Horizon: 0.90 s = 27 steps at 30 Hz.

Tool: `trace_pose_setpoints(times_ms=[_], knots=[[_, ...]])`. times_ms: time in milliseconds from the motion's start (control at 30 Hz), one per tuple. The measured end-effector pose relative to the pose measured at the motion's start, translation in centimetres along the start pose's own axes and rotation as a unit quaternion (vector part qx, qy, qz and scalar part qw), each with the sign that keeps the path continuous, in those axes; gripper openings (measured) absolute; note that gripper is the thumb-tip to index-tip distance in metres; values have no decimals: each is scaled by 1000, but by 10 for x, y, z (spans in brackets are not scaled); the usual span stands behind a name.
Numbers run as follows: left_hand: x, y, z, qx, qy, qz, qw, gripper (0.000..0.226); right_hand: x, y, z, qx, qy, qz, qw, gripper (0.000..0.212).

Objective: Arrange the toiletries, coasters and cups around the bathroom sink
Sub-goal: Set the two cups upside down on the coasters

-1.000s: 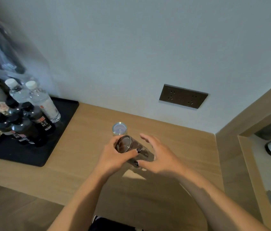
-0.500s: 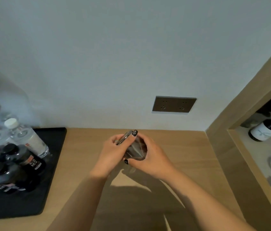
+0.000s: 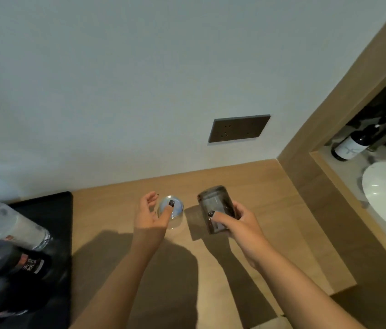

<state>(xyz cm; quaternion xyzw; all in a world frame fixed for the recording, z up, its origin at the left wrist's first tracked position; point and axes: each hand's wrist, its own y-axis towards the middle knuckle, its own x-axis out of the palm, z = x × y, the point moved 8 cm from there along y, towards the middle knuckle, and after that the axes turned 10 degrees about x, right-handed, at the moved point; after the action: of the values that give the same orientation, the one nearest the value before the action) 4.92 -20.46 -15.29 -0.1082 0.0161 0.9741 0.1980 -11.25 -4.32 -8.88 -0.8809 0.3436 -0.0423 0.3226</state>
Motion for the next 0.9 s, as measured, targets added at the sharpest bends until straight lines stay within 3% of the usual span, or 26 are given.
trace_pose_setpoints(times_ms=[167, 333, 600, 667, 767, 900], knots=[[22, 9, -22, 40, 123, -50, 990, 77, -8, 2, 20, 80, 136, 9, 987, 23], [32, 15, -41, 4, 126, -71, 990, 63, -14, 5, 31, 118, 210, 22, 970, 33], [26, 15, -43, -35, 119, -87, 988, 67, -8, 1, 31, 129, 252, 15, 959, 33], [21, 14, -41, -42, 94, -92, 990, 62, -5, 0, 28, 126, 259, 10, 957, 29], [10, 11, -31, -67, -32, -60, 995, 51, 3, -2, 19, 123, 279, -7, 952, 28], [3, 1, -6, -129, -195, -21, 972, 28, 11, -13, 7, 114, 351, -35, 929, 30]])
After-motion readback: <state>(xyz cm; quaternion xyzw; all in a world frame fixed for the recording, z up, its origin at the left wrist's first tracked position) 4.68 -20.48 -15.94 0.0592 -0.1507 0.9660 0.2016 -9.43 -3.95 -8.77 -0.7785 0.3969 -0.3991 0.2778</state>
